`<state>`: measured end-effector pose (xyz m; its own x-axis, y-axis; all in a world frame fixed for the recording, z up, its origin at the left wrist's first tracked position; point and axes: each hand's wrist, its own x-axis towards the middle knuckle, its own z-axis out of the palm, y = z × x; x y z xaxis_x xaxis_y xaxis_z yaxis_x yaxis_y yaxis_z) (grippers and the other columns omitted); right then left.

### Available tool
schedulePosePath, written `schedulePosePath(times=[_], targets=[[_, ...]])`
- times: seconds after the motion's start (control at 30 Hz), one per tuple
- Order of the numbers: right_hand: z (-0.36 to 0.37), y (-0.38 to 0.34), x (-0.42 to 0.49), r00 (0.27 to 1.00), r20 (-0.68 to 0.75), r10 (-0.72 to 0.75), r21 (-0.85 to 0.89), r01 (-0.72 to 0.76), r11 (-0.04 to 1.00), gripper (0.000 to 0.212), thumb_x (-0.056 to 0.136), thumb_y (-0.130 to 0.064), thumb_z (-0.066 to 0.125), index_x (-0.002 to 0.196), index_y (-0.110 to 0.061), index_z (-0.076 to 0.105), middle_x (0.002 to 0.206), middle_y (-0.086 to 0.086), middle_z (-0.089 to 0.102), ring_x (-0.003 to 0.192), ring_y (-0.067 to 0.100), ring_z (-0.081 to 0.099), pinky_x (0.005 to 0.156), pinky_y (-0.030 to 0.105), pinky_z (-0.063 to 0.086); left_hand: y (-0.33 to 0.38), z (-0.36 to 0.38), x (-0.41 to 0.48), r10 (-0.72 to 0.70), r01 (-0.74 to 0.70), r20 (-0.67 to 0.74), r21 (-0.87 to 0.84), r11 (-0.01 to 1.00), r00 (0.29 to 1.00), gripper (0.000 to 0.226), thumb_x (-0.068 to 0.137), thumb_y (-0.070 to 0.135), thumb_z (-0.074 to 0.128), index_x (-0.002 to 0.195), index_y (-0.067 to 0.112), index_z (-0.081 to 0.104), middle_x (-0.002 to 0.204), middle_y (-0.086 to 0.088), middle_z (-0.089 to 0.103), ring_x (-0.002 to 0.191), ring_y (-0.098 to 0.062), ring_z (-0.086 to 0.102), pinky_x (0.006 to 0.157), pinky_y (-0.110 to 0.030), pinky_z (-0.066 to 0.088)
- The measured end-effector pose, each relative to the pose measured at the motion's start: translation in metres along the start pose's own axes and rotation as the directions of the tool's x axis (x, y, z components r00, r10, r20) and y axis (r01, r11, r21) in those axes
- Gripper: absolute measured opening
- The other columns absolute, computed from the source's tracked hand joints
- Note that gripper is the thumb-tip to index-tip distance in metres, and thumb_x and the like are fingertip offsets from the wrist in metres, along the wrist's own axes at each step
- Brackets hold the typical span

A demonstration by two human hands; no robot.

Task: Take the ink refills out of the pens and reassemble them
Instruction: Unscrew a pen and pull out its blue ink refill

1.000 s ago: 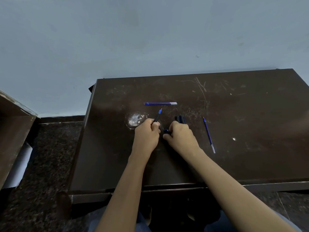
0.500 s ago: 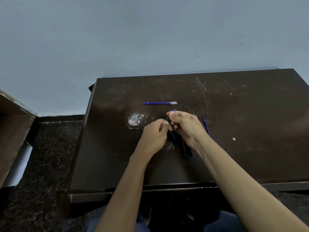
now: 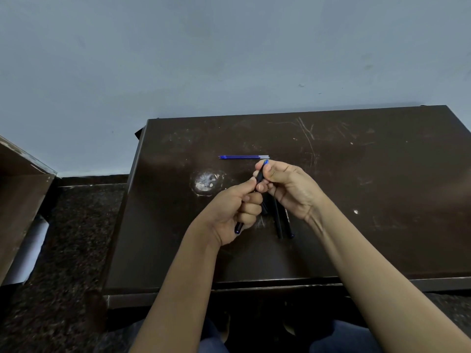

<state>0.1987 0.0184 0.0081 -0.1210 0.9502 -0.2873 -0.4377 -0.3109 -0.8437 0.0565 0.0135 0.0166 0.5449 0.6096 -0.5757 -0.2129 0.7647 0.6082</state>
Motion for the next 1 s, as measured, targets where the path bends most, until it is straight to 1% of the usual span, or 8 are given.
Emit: schedulePosePath(times=[0.1, 0.2, 0.3, 0.4, 0.57, 0.67, 0.8, 1.0], targets=[[0.003, -0.001, 0.0, 1.0, 0.029, -0.009, 0.029, 0.008, 1.0, 0.019, 0.097, -0.004, 0.044, 0.094, -0.002, 0.063, 0.074, 0.002, 0.067, 0.055, 0.008, 0.055, 0.058, 0.016, 0.05, -0.001, 0.0, 0.002, 0.068, -0.067, -0.036, 0.047, 0.997, 0.997, 0.034, 0.102, 0.033, 0.038, 0.076, 0.018, 0.054, 0.051, 0.012, 0.034, 0.036, 0.0, 0.024, 0.035, -0.011, 0.015], [0.004, 0.006, 0.001, 1.0, -0.005, 0.022, -0.002, -0.022, 1.0, 0.019, 0.095, -0.006, 0.05, 0.108, 0.002, 0.062, 0.08, 0.005, 0.061, 0.054, 0.008, 0.049, 0.054, 0.021, 0.048, -0.011, 0.003, 0.008, 0.277, -0.193, -0.174, 0.386, 0.902, 0.945, 0.03, 0.102, 0.029, 0.038, 0.088, 0.014, 0.06, 0.059, 0.008, 0.051, 0.042, -0.001, 0.033, 0.039, -0.013, 0.028], [0.004, 0.011, 0.002, 0.988, -0.142, 0.057, -0.077, -0.068, 0.995, 0.018, 0.09, -0.004, 0.058, 0.107, 0.002, 0.063, 0.075, 0.005, 0.058, 0.056, 0.007, 0.056, 0.058, 0.02, 0.047, -0.017, 0.0, 0.01, 0.4, -0.148, -0.27, 0.637, 0.756, 0.876, 0.019, 0.1, 0.031, 0.042, 0.091, 0.018, 0.054, 0.071, 0.004, 0.068, 0.05, -0.001, 0.05, 0.048, -0.017, 0.04], [0.003, 0.01, 0.003, 0.982, -0.173, 0.073, -0.092, -0.09, 0.992, 0.017, 0.091, 0.004, 0.053, 0.099, -0.004, 0.066, 0.083, 0.004, 0.065, 0.06, 0.005, 0.058, 0.063, 0.017, 0.046, -0.016, -0.002, 0.011, 0.401, -0.144, -0.293, 0.625, 0.767, 0.868, 0.027, 0.101, 0.031, 0.039, 0.083, 0.018, 0.055, 0.074, -0.001, 0.071, 0.051, -0.002, 0.056, 0.048, -0.018, 0.042], [0.005, 0.009, 0.002, 0.987, -0.117, 0.108, 0.032, -0.105, 0.994, 0.017, 0.094, 0.004, 0.047, 0.1, -0.003, 0.061, 0.083, 0.007, 0.068, 0.055, 0.014, 0.054, 0.055, 0.022, 0.05, -0.017, -0.003, 0.012, 0.396, -0.131, -0.329, 0.604, 0.786, 0.857, 0.038, 0.101, 0.036, 0.036, 0.084, 0.018, 0.065, 0.075, 0.001, 0.067, 0.05, -0.004, 0.046, 0.044, -0.017, 0.037], [0.007, 0.01, 0.002, 0.988, -0.123, 0.098, 0.01, -0.097, 0.995, 0.008, 0.091, 0.0, 0.056, 0.092, -0.005, 0.061, 0.075, 0.007, 0.058, 0.058, 0.011, 0.052, 0.054, 0.019, 0.049, -0.018, -0.004, 0.013, 0.417, -0.141, -0.317, 0.628, 0.766, 0.852, 0.029, 0.097, 0.04, 0.045, 0.087, 0.021, 0.063, 0.077, 0.005, 0.065, 0.054, -0.003, 0.046, 0.05, -0.02, 0.039], [0.003, 0.009, 0.004, 0.977, -0.181, 0.115, -0.053, -0.126, 0.991, 0.02, 0.092, 0.005, 0.05, 0.099, -0.006, 0.065, 0.085, 0.003, 0.064, 0.07, 0.009, 0.056, 0.058, 0.014, 0.047, -0.019, -0.006, 0.014, 0.428, -0.158, -0.321, 0.616, 0.772, 0.845, 0.018, 0.097, 0.034, 0.05, 0.085, 0.021, 0.053, 0.074, 0.004, 0.065, 0.056, -0.004, 0.048, 0.048, -0.02, 0.039], [0.005, 0.009, 0.002, 0.986, -0.126, 0.114, 0.019, -0.112, 0.993, 0.01, 0.092, -0.002, 0.055, 0.096, -0.006, 0.063, 0.079, 0.005, 0.063, 0.056, 0.011, 0.056, 0.052, 0.017, 0.049, -0.016, -0.003, 0.012, 0.421, -0.163, -0.303, 0.613, 0.773, 0.855, 0.034, 0.101, 0.034, 0.038, 0.087, 0.017, 0.063, 0.07, 0.003, 0.065, 0.05, -0.003, 0.045, 0.044, -0.017, 0.037]])
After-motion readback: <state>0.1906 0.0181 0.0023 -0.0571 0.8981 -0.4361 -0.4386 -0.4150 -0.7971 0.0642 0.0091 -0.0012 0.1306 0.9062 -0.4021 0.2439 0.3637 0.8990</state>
